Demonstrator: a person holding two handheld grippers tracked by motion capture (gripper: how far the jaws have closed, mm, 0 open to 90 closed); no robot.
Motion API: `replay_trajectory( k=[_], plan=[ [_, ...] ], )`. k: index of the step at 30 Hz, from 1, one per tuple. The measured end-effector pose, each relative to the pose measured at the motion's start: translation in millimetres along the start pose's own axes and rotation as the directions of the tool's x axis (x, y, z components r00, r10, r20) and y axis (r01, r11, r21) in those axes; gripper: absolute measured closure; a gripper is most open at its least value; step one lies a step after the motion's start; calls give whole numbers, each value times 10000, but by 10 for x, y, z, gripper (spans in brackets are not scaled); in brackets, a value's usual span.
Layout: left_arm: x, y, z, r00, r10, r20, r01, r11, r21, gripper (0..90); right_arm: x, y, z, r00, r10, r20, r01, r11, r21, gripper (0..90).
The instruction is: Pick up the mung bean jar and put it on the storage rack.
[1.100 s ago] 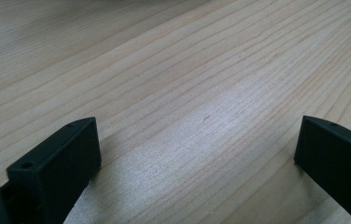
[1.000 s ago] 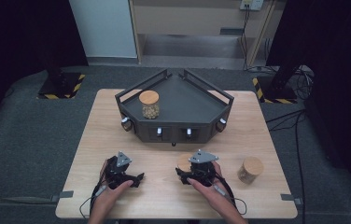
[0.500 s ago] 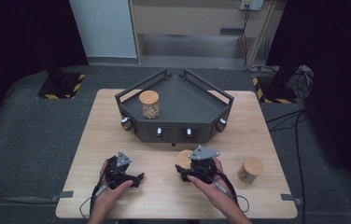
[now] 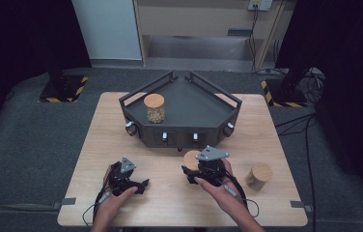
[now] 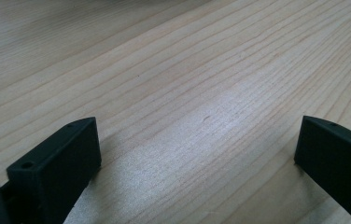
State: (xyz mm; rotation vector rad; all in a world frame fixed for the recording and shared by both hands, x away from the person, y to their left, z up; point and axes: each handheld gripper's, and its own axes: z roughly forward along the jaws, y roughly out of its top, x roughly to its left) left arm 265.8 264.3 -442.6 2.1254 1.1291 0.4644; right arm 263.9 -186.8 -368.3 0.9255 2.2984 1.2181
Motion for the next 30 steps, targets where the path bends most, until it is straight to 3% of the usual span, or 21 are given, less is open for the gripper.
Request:
replay_trajectory(
  k=[30],
  plan=[
    [1,0,0,10000,-3,3,3,10000,-2,0,-77,323,-152,9997,-86,245,92,9997,-233,254]
  ],
)
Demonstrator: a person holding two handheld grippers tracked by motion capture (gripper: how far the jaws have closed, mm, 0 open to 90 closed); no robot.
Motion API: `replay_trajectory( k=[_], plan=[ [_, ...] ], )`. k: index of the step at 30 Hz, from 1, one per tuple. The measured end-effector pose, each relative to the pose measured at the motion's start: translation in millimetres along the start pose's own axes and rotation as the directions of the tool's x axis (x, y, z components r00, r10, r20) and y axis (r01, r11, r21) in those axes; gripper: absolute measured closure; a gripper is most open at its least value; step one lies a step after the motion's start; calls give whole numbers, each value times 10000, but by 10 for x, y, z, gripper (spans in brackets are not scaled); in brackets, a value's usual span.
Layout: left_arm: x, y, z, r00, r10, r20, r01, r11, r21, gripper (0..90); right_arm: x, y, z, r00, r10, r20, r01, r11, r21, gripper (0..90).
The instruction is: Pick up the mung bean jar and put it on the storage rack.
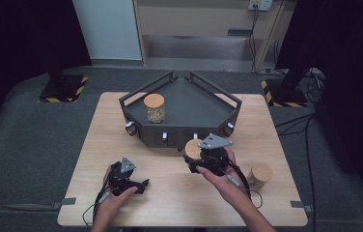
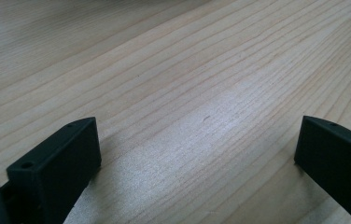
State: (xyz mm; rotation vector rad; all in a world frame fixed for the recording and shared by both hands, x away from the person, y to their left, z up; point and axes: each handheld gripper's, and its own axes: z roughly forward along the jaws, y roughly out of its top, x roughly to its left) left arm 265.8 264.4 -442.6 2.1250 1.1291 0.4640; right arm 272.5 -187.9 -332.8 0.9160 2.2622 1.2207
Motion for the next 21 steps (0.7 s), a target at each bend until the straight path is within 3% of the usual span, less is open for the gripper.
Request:
replay_trajectory(
  k=[21],
  plan=[
    [2,1,0,10000,4,6,-4,10000,1,0,-41,256,-40,9997,17,257,-12,9998,-194,254]
  ],
)
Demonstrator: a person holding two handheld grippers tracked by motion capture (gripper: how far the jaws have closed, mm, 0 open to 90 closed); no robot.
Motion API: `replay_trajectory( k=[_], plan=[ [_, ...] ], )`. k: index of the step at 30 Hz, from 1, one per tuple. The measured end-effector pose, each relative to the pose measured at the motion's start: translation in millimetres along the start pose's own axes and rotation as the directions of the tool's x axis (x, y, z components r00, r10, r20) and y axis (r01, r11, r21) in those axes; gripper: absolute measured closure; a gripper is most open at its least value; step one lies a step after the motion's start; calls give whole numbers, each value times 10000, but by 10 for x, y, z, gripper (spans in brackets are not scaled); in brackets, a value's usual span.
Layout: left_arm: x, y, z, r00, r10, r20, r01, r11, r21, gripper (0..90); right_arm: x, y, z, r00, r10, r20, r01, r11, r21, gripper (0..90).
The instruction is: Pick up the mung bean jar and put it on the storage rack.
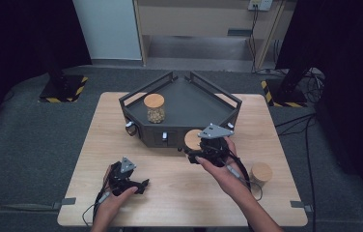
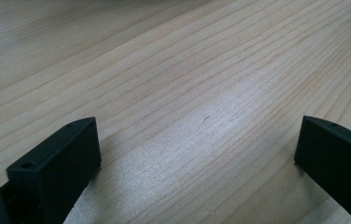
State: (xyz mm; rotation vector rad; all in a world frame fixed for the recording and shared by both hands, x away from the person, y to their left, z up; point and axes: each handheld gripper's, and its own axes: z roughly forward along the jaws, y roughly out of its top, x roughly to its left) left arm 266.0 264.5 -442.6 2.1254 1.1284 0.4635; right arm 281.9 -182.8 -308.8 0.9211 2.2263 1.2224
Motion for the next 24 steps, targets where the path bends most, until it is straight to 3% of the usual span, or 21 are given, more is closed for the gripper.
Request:
replay_trajectory(
  k=[24],
  plan=[
    [2,0,1,10000,4,4,-4,10000,-3,0,-99,291,39,9994,117,320,-118,9999,30,254]
  ],
)
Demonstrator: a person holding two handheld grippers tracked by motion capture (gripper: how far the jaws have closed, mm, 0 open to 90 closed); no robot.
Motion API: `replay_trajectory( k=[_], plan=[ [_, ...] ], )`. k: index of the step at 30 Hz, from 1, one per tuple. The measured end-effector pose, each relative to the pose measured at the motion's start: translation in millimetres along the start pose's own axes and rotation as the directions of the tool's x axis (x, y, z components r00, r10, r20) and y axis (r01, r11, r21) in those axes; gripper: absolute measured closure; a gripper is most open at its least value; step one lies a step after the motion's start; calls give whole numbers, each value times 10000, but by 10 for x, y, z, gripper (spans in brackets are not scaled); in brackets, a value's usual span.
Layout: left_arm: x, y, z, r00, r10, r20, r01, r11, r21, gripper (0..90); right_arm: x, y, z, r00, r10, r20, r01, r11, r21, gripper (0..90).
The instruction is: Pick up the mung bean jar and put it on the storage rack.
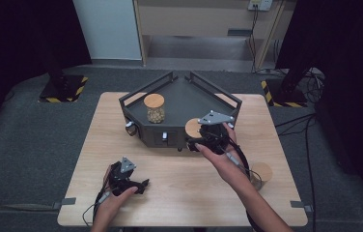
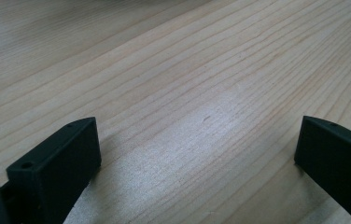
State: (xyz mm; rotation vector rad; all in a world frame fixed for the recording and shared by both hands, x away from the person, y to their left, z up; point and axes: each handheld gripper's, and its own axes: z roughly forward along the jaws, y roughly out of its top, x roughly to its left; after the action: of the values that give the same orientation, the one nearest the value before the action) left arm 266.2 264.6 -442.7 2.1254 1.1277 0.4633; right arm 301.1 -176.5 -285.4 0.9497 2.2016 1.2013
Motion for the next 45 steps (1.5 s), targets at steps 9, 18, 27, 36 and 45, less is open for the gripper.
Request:
replay_trajectory(
  k=[9,18,27,36,45],
  plan=[
    [-1,0,0,10000,0,-3,0,10000,-1,0,-18,135,-2,10000,77,39,-77,9999,-72,254],
    [-2,0,0,10000,0,-5,0,10000,-1,0,-28,255,24,9998,147,114,-145,9998,-130,254],
    [-3,-2,1,10000,-18,-8,18,10000,-17,0,-72,365,86,9994,234,261,-230,9996,-160,254],
    [-2,-2,1,10000,5,-8,-5,10000,-14,0,-161,464,205,9983,390,424,-389,9992,-34,254],
    [-4,-3,2,10000,-24,-9,24,10000,-22,0,-223,541,316,9965,638,535,-640,9980,12,254]
  ],
)
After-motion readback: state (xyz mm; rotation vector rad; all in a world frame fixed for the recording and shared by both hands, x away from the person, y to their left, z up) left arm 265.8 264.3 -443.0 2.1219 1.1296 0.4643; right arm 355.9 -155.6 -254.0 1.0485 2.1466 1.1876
